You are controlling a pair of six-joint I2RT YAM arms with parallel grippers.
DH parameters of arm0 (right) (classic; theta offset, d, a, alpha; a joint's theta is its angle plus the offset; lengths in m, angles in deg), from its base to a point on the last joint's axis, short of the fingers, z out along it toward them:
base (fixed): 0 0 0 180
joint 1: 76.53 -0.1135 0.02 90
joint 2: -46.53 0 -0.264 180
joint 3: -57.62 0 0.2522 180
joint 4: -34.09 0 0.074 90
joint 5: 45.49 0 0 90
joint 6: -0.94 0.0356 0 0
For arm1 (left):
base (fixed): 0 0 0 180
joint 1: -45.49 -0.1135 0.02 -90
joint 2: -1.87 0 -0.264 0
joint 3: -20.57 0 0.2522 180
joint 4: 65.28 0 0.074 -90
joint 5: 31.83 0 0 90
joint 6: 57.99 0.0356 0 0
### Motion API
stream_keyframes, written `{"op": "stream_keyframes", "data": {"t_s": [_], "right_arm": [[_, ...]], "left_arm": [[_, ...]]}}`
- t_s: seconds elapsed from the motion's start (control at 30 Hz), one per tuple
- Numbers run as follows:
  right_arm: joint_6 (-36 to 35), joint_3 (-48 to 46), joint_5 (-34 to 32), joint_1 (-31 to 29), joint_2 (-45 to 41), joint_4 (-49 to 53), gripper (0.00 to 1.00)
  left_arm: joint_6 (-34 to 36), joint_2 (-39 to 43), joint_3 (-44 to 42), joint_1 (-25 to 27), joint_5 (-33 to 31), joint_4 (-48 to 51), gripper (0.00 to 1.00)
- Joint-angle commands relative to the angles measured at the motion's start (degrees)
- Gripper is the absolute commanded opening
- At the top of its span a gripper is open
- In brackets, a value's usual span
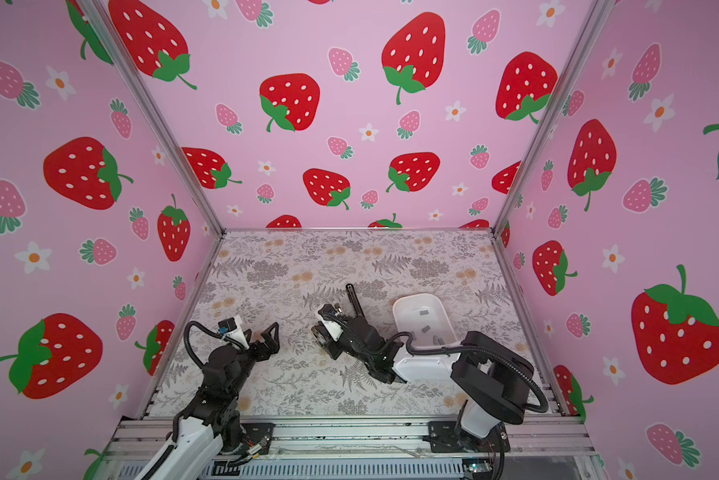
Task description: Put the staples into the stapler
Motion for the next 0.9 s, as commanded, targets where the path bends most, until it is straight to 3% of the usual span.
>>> {"op": "stream_keyframes", "data": {"t_s": [0.0, 0.33, 0.87], "right_arm": [[-2.25, -2.21, -2.39, 0.51, -0.16, -1.21, 0.14], [6.05, -10.09, -2.20, -0.10, -4.23, -8.97, 0.14], [8.99, -4.28, -0.15, -0.10, 9.14, -9.47, 0.13]], "left_arm": [[-1.35, 1.63, 2.34, 0.09, -1.91, 3.60, 0.99], [-1.08, 0.91, 2.39, 0.06, 0.74, 2.41, 0.99], [-0.66, -0.78, 1.71, 0.19, 2.86, -1.08, 0.99]]}}
